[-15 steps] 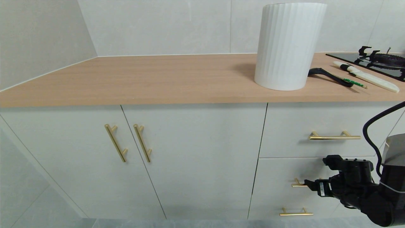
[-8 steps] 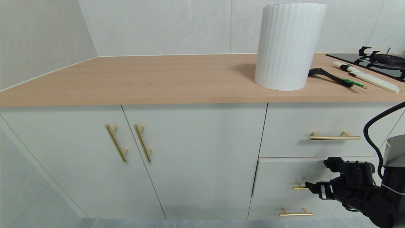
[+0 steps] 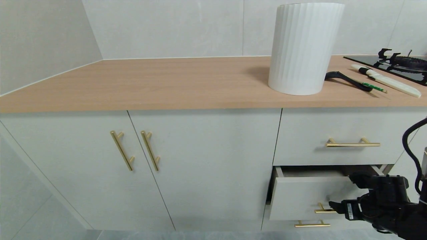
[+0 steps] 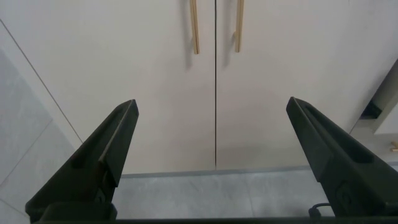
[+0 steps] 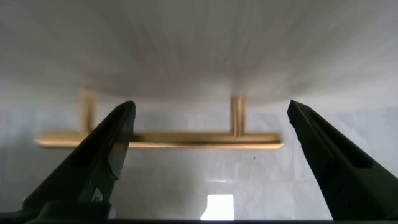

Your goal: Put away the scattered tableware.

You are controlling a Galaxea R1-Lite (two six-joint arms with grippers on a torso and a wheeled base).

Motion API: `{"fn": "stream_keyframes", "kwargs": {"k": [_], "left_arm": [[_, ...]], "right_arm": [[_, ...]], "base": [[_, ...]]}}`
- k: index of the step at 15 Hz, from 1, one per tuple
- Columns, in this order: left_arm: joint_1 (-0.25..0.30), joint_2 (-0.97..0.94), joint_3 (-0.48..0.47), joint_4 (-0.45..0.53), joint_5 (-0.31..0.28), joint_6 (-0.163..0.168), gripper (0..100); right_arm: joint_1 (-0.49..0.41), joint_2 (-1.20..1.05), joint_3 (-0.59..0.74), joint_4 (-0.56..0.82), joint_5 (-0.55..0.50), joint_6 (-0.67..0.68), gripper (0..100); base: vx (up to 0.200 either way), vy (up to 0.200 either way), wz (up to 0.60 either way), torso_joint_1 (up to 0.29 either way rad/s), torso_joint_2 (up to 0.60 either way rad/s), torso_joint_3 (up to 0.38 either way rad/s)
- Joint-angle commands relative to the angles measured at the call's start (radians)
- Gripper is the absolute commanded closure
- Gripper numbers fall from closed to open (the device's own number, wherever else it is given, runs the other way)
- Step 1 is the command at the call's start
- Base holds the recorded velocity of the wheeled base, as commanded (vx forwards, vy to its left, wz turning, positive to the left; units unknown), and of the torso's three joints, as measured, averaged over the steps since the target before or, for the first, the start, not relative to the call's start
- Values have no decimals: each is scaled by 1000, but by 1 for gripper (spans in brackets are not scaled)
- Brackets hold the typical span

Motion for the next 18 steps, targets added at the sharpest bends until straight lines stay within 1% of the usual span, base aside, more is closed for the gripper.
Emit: {"fn": "stream_keyframes", "kwargs": {"k": [1, 2, 3, 5, 7, 8, 9, 12, 14, 18], "left_arm": [[0, 0, 0, 0, 0, 0, 0], [0, 0, 0, 0, 0, 0, 0], [0, 0, 0, 0, 0, 0, 0], [0, 0, 0, 0, 0, 0, 0], [0, 0, 0, 0, 0, 0, 0], [0, 0, 0, 0, 0, 0, 0], [0, 0, 0, 0, 0, 0, 0], [0, 0, 0, 0, 0, 0, 0], [0, 0, 0, 0, 0, 0, 0], [0, 0, 0, 0, 0, 0, 0]], "right_arm": [[23, -236, 80, -1, 17, 0, 0], [46, -319, 86, 23, 17, 0, 0], [67, -399, 82, 79, 16, -1, 0], [121, -602, 19, 309, 14, -1, 0], [149, -778, -84, 570, 16, 2, 0], [150, -829, -147, 683, 19, 5, 0], [150, -832, -190, 746, 19, 6, 0], [149, -710, -253, 758, 16, 14, 0], [145, -609, -263, 738, 16, 22, 0], [122, -424, -256, 593, 12, 35, 0]], "base": [[0, 0, 0, 0, 0, 0], [0, 0, 0, 0, 0, 0], [0, 0, 0, 0, 0, 0], [0, 0, 0, 0, 0, 0], [0, 0, 0, 0, 0, 0], [0, 0, 0, 0, 0, 0], [0, 0, 0, 0, 0, 0], [0, 0, 0, 0, 0, 0], [0, 0, 0, 0, 0, 0], [0, 0, 0, 0, 0, 0]]}}
